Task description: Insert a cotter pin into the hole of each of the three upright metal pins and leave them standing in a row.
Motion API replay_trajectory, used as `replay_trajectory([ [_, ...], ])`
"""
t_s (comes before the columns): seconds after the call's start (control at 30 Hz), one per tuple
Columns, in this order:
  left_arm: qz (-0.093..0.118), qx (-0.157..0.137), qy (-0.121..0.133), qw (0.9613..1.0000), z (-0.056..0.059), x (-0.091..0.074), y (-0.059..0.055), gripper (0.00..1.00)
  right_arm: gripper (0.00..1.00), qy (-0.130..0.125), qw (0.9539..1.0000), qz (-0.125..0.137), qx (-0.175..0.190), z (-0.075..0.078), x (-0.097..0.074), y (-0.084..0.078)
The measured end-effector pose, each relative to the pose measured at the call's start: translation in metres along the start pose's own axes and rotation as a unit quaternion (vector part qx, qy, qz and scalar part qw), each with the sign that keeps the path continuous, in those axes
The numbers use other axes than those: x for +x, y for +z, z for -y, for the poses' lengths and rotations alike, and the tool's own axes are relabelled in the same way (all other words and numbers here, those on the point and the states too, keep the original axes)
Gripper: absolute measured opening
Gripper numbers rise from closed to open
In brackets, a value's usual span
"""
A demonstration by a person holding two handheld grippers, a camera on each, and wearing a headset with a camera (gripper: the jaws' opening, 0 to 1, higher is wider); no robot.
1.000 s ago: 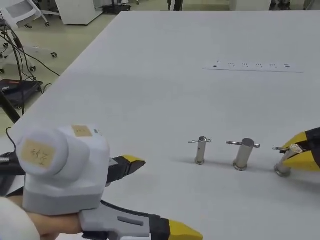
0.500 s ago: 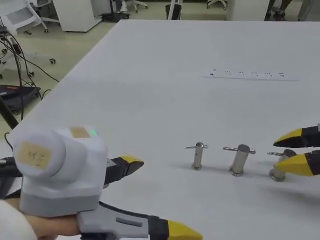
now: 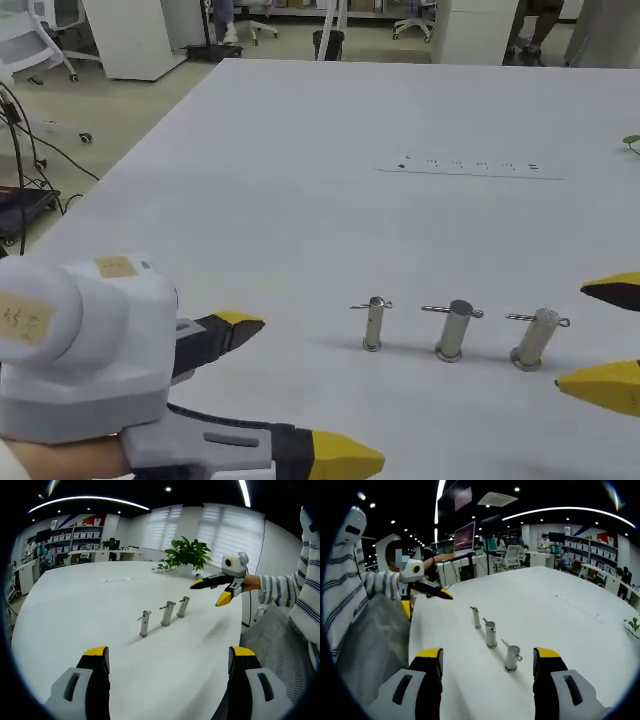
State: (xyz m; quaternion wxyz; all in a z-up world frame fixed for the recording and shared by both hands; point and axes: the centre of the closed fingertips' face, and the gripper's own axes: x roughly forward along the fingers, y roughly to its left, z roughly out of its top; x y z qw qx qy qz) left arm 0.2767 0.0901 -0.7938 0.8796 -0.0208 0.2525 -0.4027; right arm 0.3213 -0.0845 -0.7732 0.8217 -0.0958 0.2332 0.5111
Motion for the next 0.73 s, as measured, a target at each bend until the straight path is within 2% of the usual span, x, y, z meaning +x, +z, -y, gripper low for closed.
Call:
replay_trajectory([
  [0.2,0.000,-0.005,-0.001,1.0000,0.000,0.000,-0.001,0.99,0.87,-0.020,0.9990,0.007,0.040,-0.013,-0.010,-0.006],
  [0.4,-0.002,-0.009,0.001,1.0000,-0.001,-0.001,-0.003,0.99,0.97,-0.032,0.9966,-0.005,0.076,-0.022,-0.012,-0.022],
  [0.53,-0.005,-0.013,-0.001,0.9999,0.001,-0.002,-0.007,0.99,1.00,-0.038,0.9936,-0.033,0.101,-0.025,-0.012,-0.040],
  [0.73,-0.012,-0.017,-0.001,0.9998,0.003,-0.004,-0.013,0.99,1.00,-0.051,0.9900,-0.030,0.128,-0.025,-0.014,-0.043],
])
